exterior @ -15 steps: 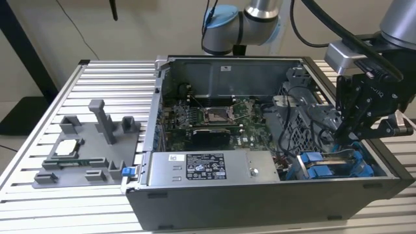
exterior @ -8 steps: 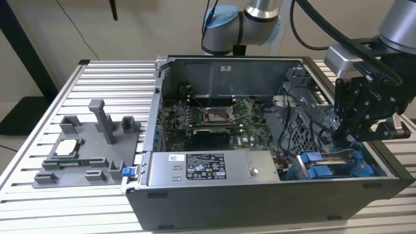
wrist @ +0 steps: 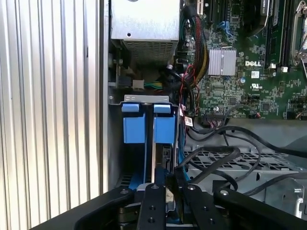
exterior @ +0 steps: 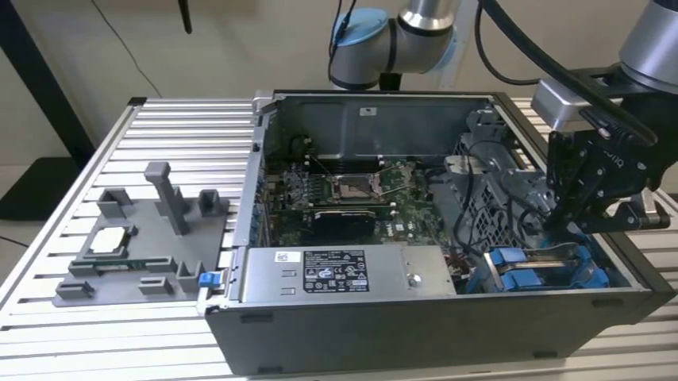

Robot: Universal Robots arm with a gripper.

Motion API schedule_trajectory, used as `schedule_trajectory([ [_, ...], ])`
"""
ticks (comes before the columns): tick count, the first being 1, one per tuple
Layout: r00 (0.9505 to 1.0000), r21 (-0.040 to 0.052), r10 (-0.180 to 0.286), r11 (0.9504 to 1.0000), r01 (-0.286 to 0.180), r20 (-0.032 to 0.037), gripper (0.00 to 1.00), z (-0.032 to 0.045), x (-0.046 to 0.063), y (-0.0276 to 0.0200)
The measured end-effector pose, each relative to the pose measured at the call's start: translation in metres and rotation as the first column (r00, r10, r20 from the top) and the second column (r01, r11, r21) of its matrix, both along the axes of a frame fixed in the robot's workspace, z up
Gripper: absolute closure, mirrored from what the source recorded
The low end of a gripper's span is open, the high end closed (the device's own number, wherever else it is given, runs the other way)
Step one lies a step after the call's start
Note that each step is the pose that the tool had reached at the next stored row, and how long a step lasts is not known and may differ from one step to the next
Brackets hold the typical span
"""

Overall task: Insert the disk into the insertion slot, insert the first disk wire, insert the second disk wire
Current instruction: 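Insert the first disk wire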

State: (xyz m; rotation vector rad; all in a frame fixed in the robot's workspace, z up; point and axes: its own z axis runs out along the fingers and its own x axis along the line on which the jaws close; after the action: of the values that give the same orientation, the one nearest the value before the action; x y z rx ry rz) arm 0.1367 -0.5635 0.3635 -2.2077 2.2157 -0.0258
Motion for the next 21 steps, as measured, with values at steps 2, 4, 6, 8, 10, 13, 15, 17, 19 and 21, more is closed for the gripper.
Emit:
schedule_trajectory([
  [2,1.0000,-0.0001,0.003,1.0000,-0.003,-0.0010,1.00,-0.0010,0.003,0.0000],
  [4,0.9999,0.0001,0.012,0.9999,-0.012,-0.0015,1.00,-0.0020,0.005,0.0000],
  [6,0.9997,0.0001,0.024,0.9997,-0.024,-0.0019,1.00,-0.0032,0.007,0.0001],
  [8,0.9994,0.0002,0.034,0.9994,-0.034,-0.0022,1.00,-0.0050,0.009,0.0001],
  [10,0.9992,0.0001,0.041,0.9992,-0.041,-0.0024,1.00,-0.0073,0.010,0.0000],
  [13,0.9990,0.0000,0.045,0.9990,-0.045,-0.0025,1.00,-0.0104,0.011,0.0000],
  [15,0.9989,0.0002,0.047,0.9989,-0.047,-0.0025,1.00,-0.0124,0.011,0.0000],
  [17,0.9989,0.0008,0.047,0.9989,-0.047,-0.0025,1.00,-0.0142,0.011,0.0000],
  [19,0.9988,0.0014,0.048,0.9989,-0.048,-0.0025,1.00,-0.0161,0.011,0.0000],
  [21,0.9988,0.0018,0.049,0.9988,-0.049,-0.0024,1.00,-0.0173,0.012,0.0001],
])
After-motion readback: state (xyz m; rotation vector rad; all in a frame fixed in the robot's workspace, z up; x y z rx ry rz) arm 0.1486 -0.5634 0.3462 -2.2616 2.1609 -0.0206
